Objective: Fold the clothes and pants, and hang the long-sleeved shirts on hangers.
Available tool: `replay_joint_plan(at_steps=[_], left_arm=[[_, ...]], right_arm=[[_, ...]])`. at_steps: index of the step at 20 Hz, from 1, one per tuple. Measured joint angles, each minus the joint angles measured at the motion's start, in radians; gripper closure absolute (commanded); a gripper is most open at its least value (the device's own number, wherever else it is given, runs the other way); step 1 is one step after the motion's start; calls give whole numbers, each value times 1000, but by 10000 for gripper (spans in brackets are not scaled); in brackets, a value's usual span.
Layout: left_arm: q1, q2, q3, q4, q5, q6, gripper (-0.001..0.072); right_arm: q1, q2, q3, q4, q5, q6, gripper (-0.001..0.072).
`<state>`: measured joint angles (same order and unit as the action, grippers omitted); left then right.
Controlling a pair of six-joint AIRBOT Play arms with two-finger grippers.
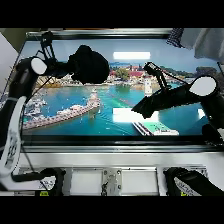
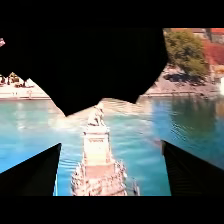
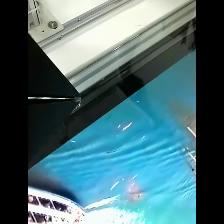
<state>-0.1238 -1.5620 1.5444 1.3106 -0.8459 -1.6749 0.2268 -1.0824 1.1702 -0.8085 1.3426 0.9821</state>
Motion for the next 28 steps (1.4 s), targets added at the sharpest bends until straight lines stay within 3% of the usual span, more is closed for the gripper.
replay_joint_plan(at_steps=[6, 11, 12, 13, 14, 20, 24, 28], left_arm=[[26, -439, 311, -120, 36, 69, -11], [22, -626, 462, -322, 69, 150, 10], [16, -641, 468, -358, 79, 170, 196], [12, -652, 469, -382, 87, 183, 518], [10, -661, 470, -402, 89, 195, 689], [32, -563, 475, -431, -14, 230, 691], [25, -260, 396, -260, -113, 240, 690], [-1, 136, 170, -119, -136, 187, 689]], right_arm=[[0, 0, 0, 0, 0, 0, 687], [0, 0, 0, 0, 0, 0, 687], [0, 0, 0, 0, 0, 0, 687], [0, 0, 0, 0, 0, 0, 686], [0, 0, 0, 0, 0, 0, 687], [0, 0, 0, 0, 0, 0, 687], [0, 0, 0, 0, 0, 0, 687], [0, 0, 0, 0, 0, 0, 687]])
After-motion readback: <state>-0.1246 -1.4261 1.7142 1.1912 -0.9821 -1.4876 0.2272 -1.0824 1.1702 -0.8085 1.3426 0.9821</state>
